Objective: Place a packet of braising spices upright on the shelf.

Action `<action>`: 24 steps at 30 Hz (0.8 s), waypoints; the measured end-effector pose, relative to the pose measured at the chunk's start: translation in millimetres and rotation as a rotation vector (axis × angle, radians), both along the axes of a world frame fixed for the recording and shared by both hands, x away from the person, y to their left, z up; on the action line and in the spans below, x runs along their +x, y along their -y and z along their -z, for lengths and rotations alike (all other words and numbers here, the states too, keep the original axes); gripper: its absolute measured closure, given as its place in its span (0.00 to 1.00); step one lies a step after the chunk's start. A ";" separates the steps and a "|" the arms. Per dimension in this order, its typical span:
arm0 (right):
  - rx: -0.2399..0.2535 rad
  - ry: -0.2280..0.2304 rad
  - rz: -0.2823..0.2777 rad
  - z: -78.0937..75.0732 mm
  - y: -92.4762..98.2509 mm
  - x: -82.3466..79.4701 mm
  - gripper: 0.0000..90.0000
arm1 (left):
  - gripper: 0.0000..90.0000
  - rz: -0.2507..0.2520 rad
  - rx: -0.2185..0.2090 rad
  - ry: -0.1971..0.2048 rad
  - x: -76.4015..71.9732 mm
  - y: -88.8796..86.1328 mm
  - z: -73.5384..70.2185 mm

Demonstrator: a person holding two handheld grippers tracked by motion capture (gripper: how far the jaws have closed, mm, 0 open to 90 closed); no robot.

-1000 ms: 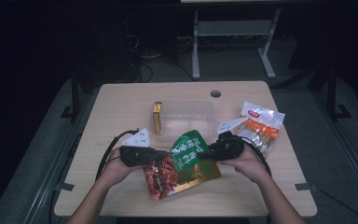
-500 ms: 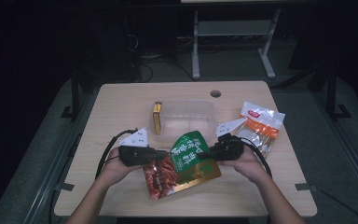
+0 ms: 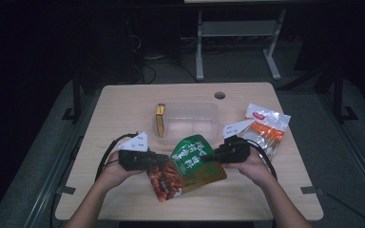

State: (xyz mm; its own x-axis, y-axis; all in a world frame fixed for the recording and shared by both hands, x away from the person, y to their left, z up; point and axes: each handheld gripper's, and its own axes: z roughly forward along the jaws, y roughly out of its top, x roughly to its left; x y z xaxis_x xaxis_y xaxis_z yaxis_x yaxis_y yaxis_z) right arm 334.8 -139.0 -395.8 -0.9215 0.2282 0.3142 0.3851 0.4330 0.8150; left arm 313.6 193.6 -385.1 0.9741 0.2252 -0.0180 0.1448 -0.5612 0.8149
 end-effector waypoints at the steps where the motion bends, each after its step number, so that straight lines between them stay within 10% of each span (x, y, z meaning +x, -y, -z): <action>1: 0.002 0.002 -0.001 -0.8 0.9 -0.1 1.00 | 0.91 0.000 0.001 -0.005 0.9 0.0 -0.2; 16: 0.032 0.028 0.028 -13.3 10.2 -2.9 1.00 | 0.38 -0.151 -0.036 0.001 -9.9 -30.8 -9.3; 24: 0.039 0.075 0.042 -27.2 10.8 -6.4 1.00 | 0.23 -0.241 0.009 -0.046 -24.9 -54.8 16.6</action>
